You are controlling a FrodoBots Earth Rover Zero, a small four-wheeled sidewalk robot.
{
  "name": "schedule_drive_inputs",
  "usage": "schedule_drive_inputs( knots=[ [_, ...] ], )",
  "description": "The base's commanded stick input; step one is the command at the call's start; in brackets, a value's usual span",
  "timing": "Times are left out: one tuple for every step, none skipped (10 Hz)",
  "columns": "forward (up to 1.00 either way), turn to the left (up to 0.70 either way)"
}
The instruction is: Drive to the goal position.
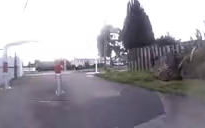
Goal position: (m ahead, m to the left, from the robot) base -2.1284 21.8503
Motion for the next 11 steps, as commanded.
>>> schedule_drive_inputs(
  knots=[
    [0.85, 0.00],
    [0.85, 0.00],
    [0.85, 0.00],
    [0.85, 0.00],
    [0.85, 0.00],
    [0.85, 0.00],
    [0.85, 0.00],
    [0.85, 0.00],
    [0.85, 0.00],
    [0.85, 0.00],
    [0.85, 0.00]
  ],
)
